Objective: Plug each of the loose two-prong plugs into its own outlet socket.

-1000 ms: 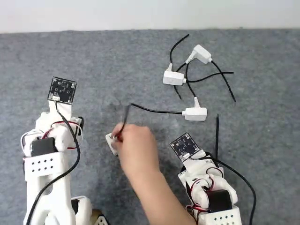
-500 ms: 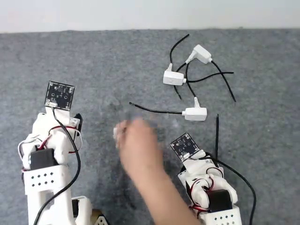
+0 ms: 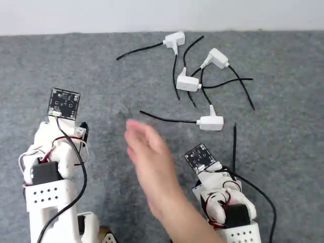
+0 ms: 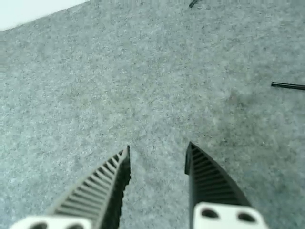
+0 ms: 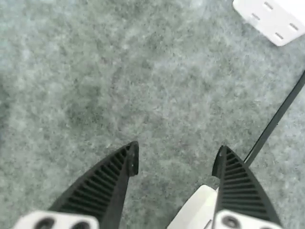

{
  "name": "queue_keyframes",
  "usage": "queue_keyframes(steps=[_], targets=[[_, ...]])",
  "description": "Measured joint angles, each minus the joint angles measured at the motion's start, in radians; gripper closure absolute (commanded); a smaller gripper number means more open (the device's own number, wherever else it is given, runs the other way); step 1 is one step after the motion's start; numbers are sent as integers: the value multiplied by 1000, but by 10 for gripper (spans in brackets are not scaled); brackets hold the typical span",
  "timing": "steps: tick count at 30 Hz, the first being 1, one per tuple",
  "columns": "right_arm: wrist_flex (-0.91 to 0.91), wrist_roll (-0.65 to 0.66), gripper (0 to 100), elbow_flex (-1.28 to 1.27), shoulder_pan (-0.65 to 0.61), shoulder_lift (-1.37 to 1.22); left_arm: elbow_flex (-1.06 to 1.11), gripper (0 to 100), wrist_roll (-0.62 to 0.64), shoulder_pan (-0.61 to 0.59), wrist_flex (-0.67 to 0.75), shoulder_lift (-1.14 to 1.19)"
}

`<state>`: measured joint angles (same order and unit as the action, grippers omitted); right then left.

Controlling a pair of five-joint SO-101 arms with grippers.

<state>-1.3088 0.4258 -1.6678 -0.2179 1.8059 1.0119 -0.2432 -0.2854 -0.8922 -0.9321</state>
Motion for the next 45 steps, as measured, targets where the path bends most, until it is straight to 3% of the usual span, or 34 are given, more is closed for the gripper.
queue_keyframes(steps=[16,27,33,39,45], targets=[[0,0,749,0,2,-2,52,815,0,0,46,11],[0,0,749,0,2,-2,-121,815,23,-46,35,445],[0,0,749,0,0,-2,-227,815,137,-141,-106,483],[0,0,749,0,0,-2,-249,815,146,-144,-358,394],[0,0,749,0,0,-2,-244,815,150,-146,-468,275]])
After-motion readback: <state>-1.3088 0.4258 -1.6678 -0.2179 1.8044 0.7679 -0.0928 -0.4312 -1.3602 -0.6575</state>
